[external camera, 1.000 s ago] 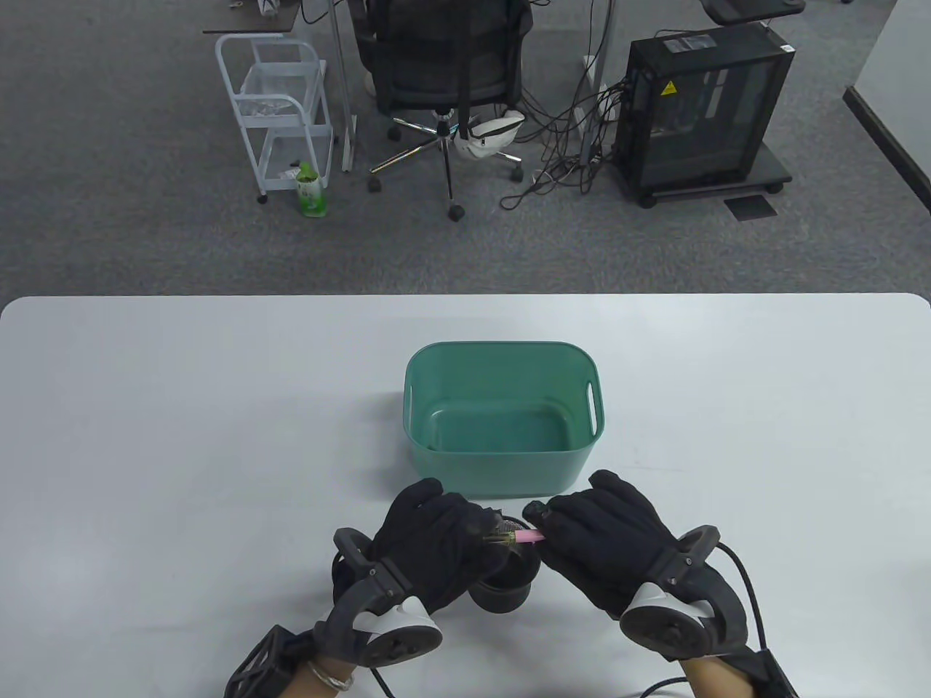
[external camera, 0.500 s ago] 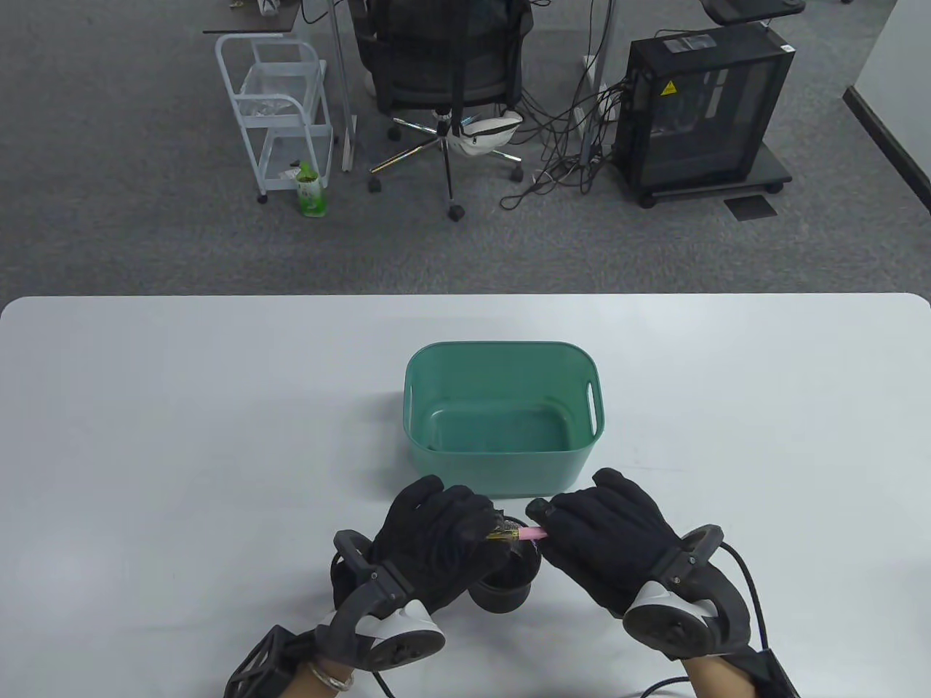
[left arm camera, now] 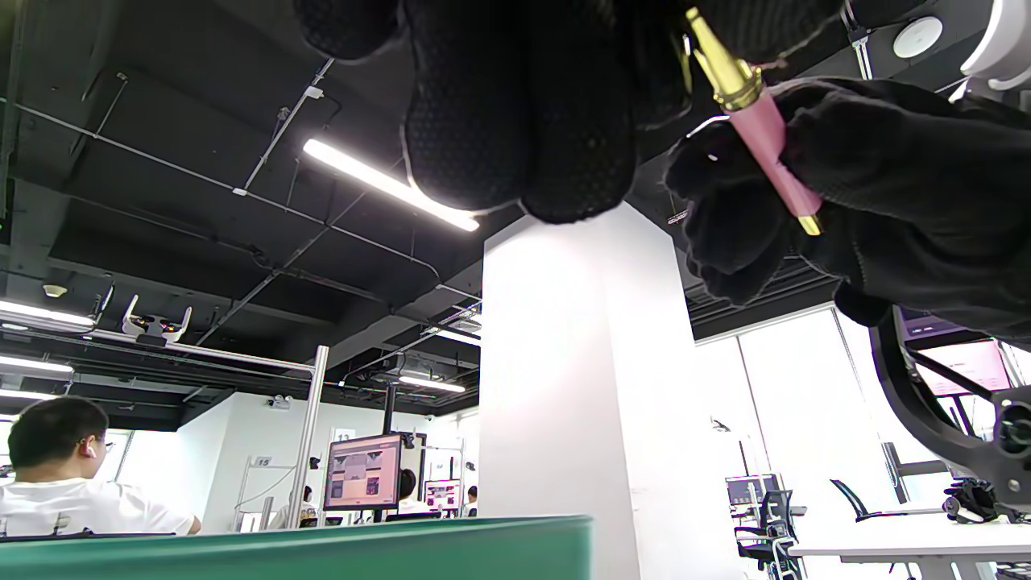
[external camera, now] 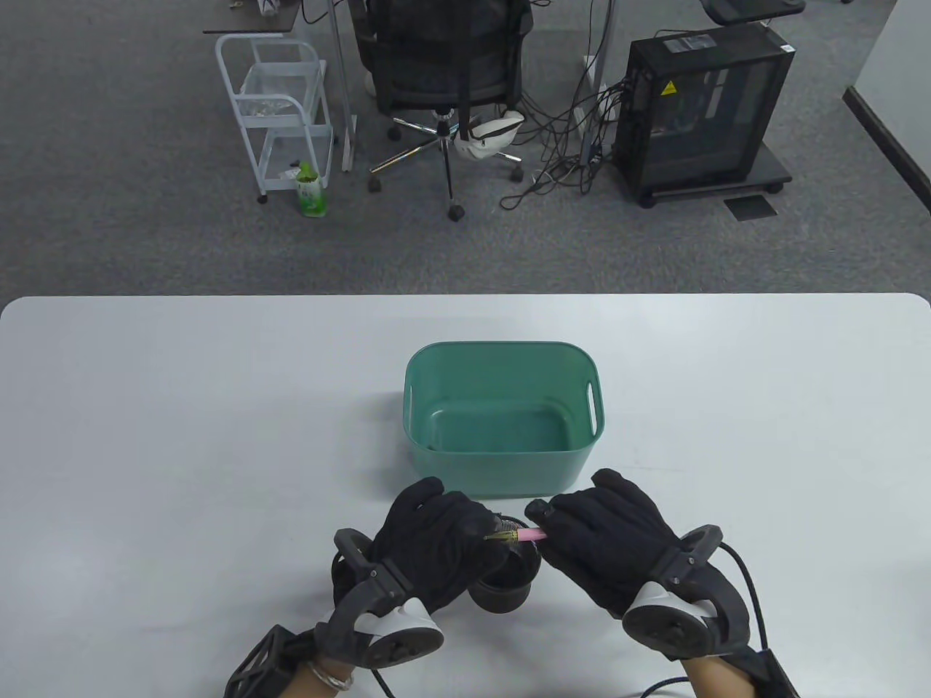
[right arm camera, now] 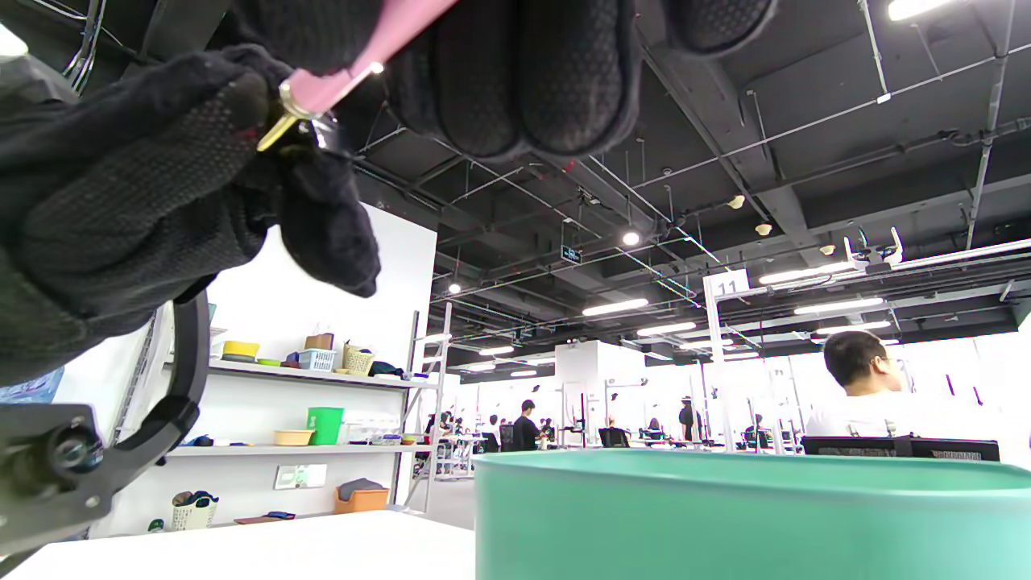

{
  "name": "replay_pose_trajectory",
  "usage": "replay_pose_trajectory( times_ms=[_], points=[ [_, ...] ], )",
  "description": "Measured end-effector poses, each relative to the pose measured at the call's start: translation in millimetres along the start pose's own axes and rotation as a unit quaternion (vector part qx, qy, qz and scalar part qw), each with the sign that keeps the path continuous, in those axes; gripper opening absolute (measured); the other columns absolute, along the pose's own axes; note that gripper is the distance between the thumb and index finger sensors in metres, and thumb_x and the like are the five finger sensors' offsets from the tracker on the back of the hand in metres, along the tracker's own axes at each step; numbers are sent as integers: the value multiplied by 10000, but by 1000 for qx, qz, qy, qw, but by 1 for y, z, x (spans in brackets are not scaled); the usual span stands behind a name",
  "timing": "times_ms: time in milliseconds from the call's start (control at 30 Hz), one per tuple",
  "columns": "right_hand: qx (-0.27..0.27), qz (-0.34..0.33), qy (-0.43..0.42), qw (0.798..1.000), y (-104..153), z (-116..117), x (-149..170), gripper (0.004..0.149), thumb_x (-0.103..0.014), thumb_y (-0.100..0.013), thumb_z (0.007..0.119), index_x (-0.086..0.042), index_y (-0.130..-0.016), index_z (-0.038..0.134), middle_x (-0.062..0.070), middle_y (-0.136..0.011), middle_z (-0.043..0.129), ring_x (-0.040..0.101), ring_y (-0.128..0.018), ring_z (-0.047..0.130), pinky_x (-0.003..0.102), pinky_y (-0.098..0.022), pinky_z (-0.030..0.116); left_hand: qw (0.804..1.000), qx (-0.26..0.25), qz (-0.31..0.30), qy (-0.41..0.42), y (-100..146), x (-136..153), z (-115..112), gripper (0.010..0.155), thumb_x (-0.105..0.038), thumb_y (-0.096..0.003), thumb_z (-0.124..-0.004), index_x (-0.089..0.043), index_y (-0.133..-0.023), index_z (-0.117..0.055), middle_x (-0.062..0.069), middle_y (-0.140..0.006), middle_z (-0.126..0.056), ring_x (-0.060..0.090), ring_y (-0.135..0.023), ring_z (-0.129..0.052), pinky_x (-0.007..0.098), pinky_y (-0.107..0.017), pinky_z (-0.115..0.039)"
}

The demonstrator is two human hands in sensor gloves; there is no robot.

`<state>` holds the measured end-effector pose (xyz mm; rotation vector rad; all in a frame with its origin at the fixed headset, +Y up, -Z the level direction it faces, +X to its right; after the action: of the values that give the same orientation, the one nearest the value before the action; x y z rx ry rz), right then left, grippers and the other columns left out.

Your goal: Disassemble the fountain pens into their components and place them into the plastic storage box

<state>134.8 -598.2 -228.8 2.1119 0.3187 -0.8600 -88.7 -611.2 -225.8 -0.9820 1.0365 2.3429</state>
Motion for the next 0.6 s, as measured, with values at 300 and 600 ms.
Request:
replay_pose_trajectory(
  times_ms=[300,600],
  points=[
    [-1,-1,0,1000,0,1,-1,443,-491,-559,691,-303,-936,827,-55,-865,860,128,-762,873,485,-780,592,1000,-2,1,3,0,1,0,510,-499,-665,-518,-143,-808,-854,0,-676,-1048,226,-642,-1006,501,-744,-645],
    [-1,-1,1,1000,0,0,-1,443,-491,-559,691,-303,-935,828,-56,-864,861,128,-762,874,486,-779,592,1000,15,0,3,0,1,-2,630,-611,-618,-604,-141,-1032,-677,43,-941,-915,280,-877,-879,548,-808,-556]
  ],
)
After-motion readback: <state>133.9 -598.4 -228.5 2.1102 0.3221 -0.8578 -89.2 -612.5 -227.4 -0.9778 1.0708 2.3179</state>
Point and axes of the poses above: the tracker on the back of each hand, its own x axis roughly to the little-finger side, its own y axis roughly from the fingertips to the wrist, z = x × y, the point moved 2 cm from there along -y, roughly from the wrist to the fingertips
